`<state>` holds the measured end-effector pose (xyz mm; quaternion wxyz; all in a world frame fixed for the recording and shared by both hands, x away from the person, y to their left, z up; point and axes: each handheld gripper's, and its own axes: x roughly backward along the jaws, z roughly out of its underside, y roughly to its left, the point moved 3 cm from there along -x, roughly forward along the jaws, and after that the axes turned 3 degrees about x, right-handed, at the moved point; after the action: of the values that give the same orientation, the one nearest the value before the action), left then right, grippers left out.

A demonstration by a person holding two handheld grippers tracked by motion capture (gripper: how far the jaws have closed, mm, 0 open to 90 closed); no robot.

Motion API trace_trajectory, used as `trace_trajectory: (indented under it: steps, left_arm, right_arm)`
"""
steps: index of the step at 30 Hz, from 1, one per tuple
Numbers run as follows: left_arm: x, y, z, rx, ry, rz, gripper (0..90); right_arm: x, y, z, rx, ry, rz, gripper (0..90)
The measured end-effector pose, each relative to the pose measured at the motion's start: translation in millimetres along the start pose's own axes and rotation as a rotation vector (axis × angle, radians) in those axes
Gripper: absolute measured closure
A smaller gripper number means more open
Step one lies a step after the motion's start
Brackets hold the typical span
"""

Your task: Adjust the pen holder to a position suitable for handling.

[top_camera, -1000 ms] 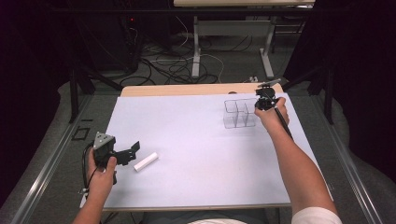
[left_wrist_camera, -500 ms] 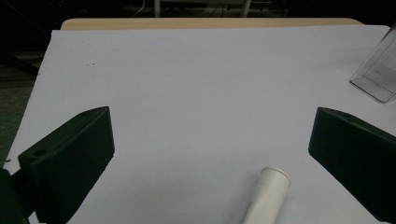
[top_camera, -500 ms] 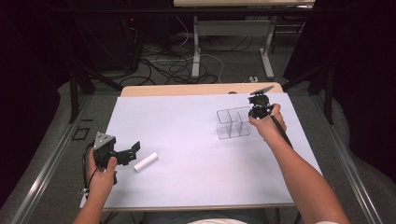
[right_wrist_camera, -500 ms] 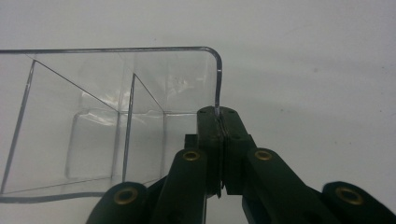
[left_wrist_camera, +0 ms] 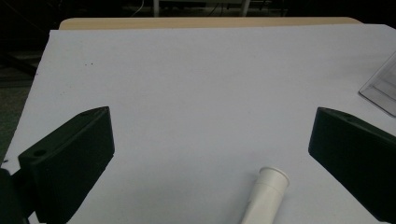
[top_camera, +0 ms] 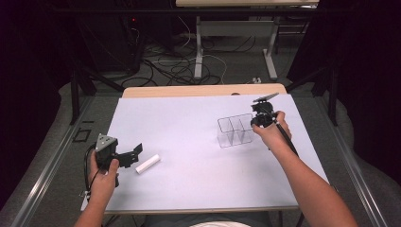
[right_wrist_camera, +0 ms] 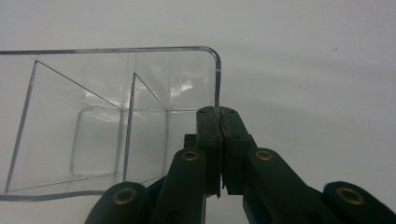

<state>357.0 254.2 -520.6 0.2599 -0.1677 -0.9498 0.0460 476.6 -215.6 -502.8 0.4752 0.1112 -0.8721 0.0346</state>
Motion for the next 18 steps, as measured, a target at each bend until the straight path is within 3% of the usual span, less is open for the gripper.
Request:
trace_trajectory:
  steps: [12, 18]
  left_arm:
    - [-0.3, -0.8, 0.2, -0.001, 0.002, 0.0, 0.6]
    - [-0.3, -0.3, 0.3, 0.0, 0.005, 0.0, 0.6]
  right_arm:
    - [5.4, 3.9, 8.1, -0.008, 0.019, -0.016, 87.3]
    - [8.7, 1.1, 8.2, -0.023, -0.007, -0.058, 82.7]
